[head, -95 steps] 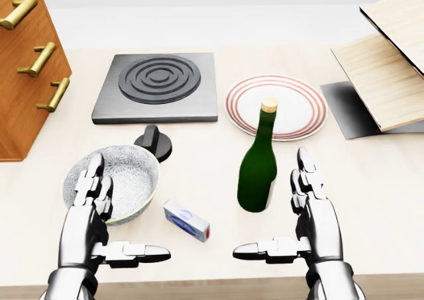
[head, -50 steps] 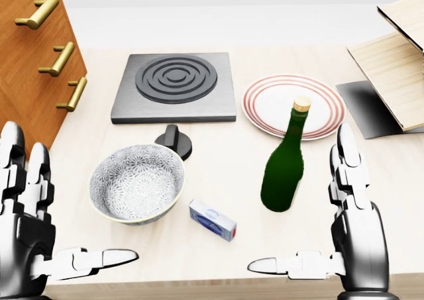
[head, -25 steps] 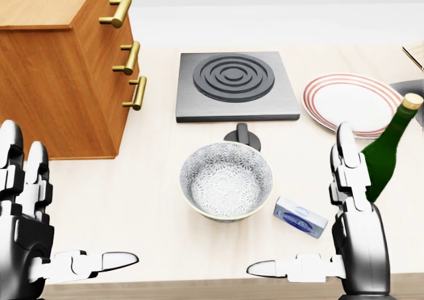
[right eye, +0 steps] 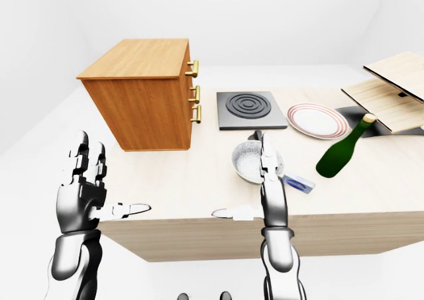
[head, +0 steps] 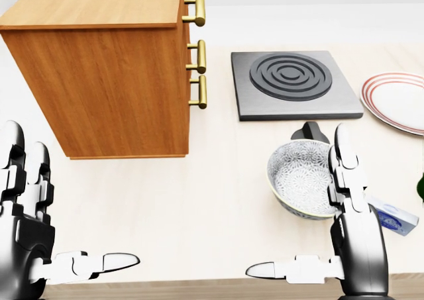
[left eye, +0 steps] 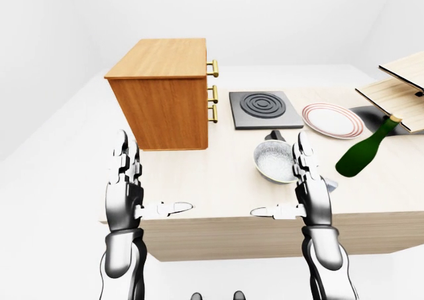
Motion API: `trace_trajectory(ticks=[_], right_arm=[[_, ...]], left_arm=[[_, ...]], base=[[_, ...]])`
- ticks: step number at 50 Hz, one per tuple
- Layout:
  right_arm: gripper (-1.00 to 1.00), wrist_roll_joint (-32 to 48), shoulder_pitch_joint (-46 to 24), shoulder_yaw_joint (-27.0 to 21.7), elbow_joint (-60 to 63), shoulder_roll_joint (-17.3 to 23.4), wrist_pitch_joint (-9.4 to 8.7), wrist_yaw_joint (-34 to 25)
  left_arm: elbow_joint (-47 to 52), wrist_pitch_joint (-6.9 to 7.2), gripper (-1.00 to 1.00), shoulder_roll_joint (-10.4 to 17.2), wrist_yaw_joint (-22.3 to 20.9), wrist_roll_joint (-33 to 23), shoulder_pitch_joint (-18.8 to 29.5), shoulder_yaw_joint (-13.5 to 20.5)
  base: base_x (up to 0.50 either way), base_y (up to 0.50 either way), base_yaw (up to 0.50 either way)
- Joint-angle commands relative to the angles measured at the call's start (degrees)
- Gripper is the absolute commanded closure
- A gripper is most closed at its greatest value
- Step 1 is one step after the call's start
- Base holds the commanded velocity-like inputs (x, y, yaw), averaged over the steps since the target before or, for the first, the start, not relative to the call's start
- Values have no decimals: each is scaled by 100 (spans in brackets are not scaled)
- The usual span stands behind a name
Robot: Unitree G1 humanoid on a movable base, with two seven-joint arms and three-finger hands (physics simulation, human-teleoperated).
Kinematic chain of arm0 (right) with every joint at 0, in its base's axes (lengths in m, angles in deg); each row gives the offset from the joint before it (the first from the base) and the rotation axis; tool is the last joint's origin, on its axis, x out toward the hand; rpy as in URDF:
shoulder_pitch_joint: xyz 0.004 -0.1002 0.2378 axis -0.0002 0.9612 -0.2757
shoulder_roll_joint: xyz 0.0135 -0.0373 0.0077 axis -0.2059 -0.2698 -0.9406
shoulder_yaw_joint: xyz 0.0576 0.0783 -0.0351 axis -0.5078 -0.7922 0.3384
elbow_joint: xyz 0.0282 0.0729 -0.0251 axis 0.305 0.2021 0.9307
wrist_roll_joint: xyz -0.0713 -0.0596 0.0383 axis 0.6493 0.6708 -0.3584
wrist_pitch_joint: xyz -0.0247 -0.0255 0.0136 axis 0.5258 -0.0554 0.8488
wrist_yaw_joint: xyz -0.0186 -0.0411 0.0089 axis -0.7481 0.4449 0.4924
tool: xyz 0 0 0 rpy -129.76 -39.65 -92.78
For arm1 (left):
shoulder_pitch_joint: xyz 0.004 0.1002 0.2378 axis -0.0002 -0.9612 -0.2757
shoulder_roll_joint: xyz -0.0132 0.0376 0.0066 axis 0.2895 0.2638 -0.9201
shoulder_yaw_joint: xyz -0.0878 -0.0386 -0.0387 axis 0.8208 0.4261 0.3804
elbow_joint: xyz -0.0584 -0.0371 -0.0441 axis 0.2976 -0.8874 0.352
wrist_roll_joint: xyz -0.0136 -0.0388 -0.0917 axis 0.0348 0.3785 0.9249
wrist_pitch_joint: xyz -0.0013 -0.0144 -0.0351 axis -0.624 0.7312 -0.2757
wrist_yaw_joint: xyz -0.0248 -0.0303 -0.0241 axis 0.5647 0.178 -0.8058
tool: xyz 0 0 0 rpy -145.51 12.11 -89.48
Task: Put the bowl on the top of the cabinet.
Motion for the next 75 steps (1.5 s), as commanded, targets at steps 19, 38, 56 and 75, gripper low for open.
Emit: trace_trajectory(ticks=[19,38,56,75], right_arm=[[-100,2,8,9,-257,9,0,23],[-100,-66,-92,16,-96,14,0,-80],[-100,-96,-133,-1,-149,18,0,-92],[-100,-110,-147,-19,-165,19,0,-86]], left_arm=[[-29,0,-100,1,-4,-19,8,-5],[-28,0,-100,7,-3,-23,21,-3],[-127,0,-100,23,-31,-51,52,-51],[-157,0,-100,25,-49,-52,64,-68]], base=[[0,50,0],[0,25,0],[21,0,0],[43,0,0]])
